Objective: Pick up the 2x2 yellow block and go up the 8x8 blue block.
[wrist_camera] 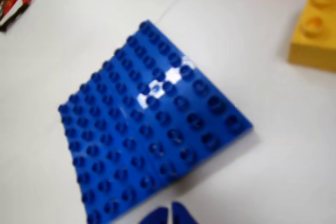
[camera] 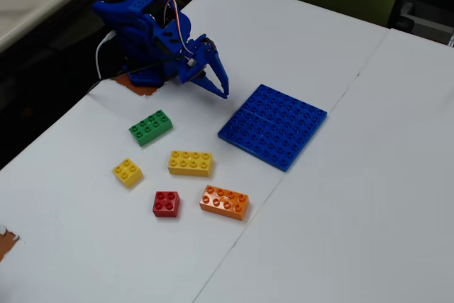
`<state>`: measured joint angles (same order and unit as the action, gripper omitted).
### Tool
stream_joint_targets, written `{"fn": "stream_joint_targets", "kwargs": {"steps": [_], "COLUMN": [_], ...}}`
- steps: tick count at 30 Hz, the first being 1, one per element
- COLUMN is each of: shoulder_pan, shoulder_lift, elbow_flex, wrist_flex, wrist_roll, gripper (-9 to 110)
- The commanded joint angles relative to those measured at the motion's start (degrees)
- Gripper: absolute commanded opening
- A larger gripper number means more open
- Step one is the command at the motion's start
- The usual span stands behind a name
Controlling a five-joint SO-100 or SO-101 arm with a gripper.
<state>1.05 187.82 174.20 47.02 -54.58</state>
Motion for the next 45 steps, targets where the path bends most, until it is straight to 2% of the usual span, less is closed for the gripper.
{"fn": "stream_joint_targets", "kwargs": {"steps": [1,5,13,22,27,31,38,42,45], "shoulder_pan": [0.53,1.85,4.57,9.84,15.38,20.92,31.73,37.53,42.63], "shoulder_lift": [2.46,2.46,0.44,-31.73,-43.86,-52.38,-67.94,-77.52,-81.65], "elbow_flex": [-0.44,-1.41,-7.12,-34.28,-43.51,-52.91,-69.43,-76.20,-77.08], "wrist_flex": [-0.18,4.66,10.11,20.92,24.52,30.67,39.64,40.52,37.27], "wrist_roll": [-17.67,-31.55,-37.35,-43.51,-43.59,-48.96,-59.94,-63.46,-70.31], "gripper": [0,0,0,0,1,1,13,22,25]}}
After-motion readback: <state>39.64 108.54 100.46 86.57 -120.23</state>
